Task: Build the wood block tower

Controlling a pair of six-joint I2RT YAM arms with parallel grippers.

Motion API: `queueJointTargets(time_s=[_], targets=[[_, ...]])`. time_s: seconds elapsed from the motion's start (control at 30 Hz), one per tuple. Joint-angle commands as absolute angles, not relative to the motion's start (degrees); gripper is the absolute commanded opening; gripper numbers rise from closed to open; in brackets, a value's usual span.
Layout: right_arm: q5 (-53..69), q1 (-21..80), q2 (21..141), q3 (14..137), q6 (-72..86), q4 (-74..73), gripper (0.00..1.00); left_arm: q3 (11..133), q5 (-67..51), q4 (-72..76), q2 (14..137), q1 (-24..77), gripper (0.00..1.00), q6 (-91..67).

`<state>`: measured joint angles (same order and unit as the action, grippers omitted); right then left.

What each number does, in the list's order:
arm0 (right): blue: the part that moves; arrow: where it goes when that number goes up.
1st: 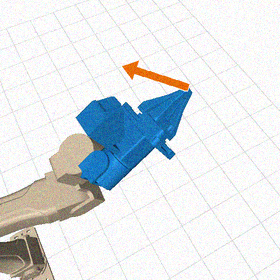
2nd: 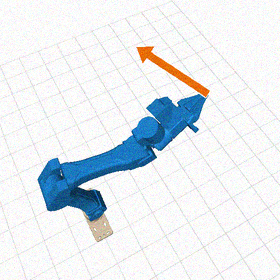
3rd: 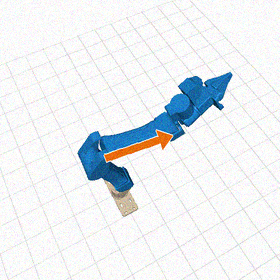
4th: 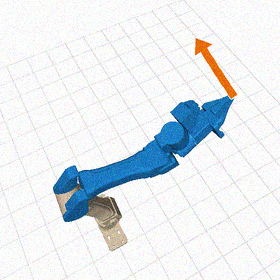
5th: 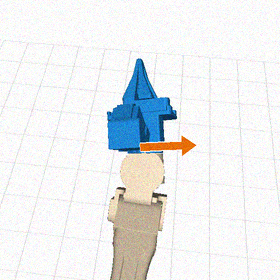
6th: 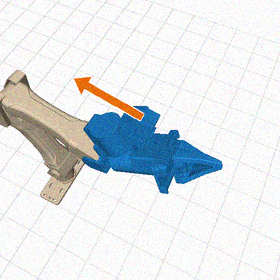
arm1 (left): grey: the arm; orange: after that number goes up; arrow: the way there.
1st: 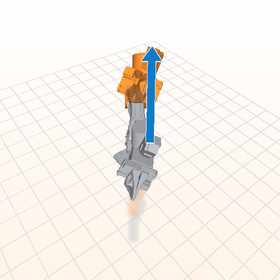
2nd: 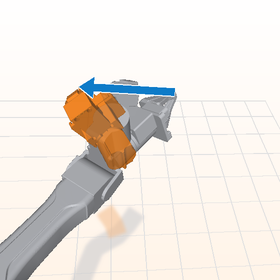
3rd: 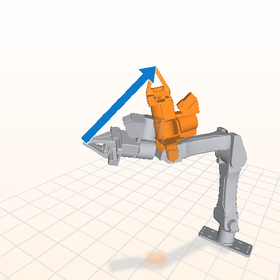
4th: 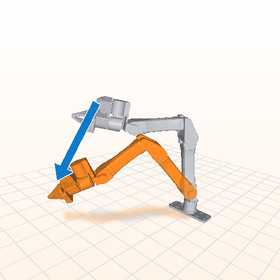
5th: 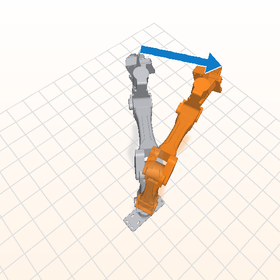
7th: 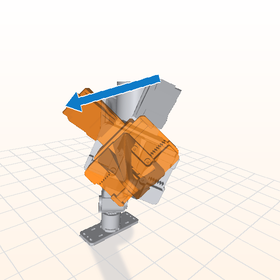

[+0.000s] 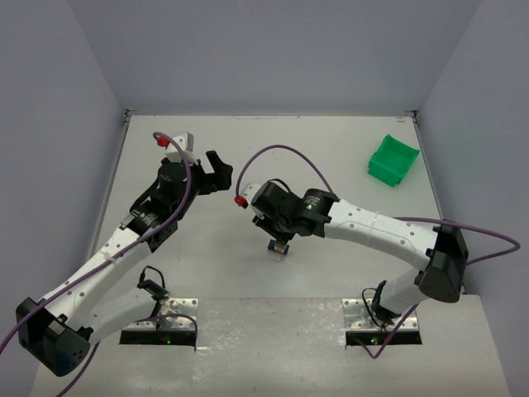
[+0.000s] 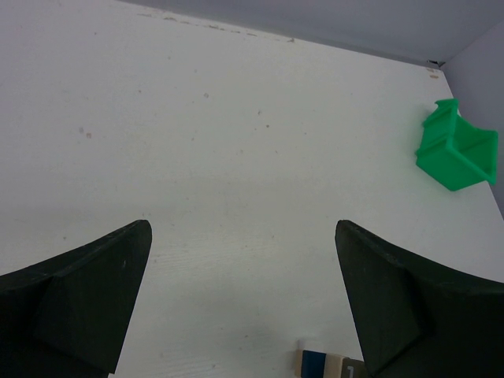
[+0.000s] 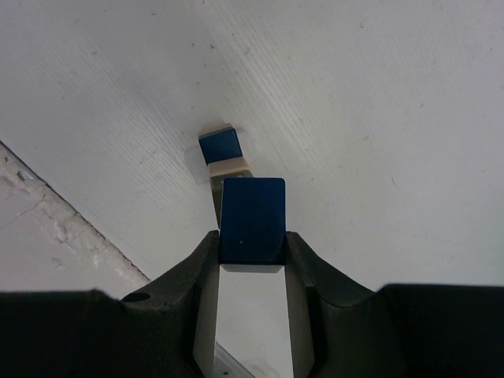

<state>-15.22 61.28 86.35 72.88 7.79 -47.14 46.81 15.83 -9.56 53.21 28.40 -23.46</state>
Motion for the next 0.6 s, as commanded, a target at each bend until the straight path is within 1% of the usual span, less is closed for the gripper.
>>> queueJointTargets(time_s=[0.0,0.57], targets=[[-15.13,61.52,86.94,73.56,8.16,-45.44,0.15,46.75,14.90,-6.23,53.44,27.60,1.00,-23.90],[-15.52,61.44,87.98,70.55,3.43,-43.95,0.18,46.14,12.89,-5.54,52.62,27.60,1.00,-23.32]])
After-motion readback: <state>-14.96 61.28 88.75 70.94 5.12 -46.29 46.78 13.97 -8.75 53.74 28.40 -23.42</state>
